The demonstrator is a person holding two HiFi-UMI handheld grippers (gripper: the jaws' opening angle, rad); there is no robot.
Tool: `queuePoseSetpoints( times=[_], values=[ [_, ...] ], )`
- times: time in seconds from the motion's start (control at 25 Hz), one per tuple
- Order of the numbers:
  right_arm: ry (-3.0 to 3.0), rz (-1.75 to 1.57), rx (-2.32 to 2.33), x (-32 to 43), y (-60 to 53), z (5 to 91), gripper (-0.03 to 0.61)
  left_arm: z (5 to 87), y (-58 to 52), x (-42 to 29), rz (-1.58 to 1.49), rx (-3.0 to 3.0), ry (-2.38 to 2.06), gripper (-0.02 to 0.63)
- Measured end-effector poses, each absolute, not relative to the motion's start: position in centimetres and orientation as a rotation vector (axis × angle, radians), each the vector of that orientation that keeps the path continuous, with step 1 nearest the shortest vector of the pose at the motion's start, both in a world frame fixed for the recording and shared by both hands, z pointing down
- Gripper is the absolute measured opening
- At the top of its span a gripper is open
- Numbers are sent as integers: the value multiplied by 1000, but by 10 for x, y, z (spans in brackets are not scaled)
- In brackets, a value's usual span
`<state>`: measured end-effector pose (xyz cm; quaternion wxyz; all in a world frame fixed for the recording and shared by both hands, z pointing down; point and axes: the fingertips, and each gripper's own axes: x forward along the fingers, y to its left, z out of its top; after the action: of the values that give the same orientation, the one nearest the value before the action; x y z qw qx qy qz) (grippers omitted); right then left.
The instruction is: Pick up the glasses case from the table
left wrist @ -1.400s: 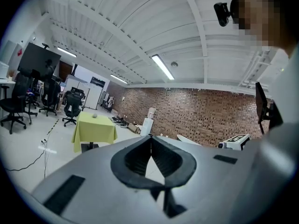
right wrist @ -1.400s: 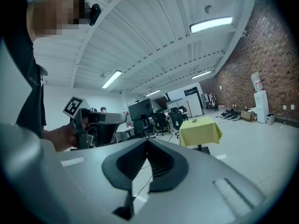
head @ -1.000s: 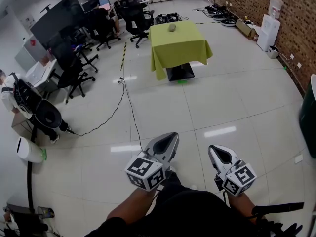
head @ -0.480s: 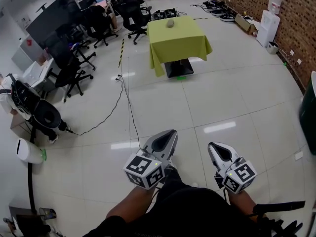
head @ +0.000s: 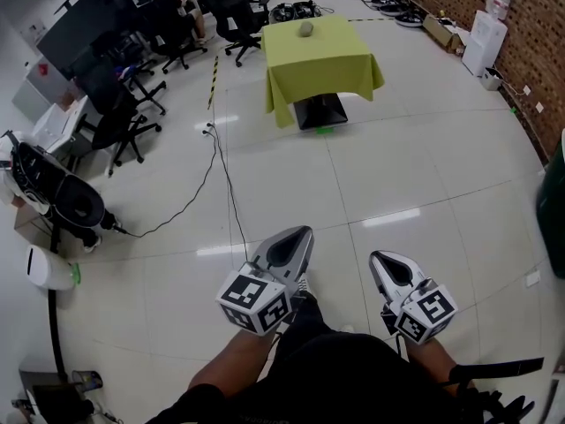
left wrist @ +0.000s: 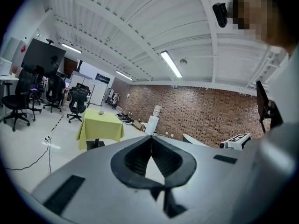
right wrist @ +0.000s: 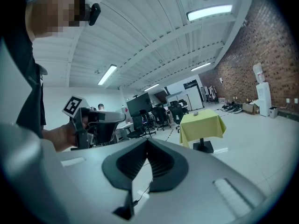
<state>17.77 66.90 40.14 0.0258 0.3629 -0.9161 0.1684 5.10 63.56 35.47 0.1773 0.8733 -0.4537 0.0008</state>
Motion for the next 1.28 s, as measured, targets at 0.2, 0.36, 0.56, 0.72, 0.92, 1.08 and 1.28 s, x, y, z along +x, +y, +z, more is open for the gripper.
queuePoseSetpoints(
  times=[0.2,0.36,0.56,0.72,0.92,1.08,1.28],
  values=[
    [-2804,541,1121,164,629,410,3,363,593,35,-5,2450,-1282,8],
    [-2774,565,1127,155,595,416,3,365,556,23,-17,2439,-1276,8],
    [-2748,582,1139,137,555,417,3,370,515,2,-16,2425,-1257,8],
    [-2725,585,1168,123,522,414,3,371,478,-17,-4,2414,-1246,8],
    [-2723,540,1204,109,479,402,3,361,432,-37,-23,2436,-1245,8],
    [-2734,497,1198,81,452,394,3,356,407,-54,-35,2467,-1219,8],
    [-2750,438,1180,47,427,386,3,352,391,-72,-52,2510,-1185,8]
  ],
)
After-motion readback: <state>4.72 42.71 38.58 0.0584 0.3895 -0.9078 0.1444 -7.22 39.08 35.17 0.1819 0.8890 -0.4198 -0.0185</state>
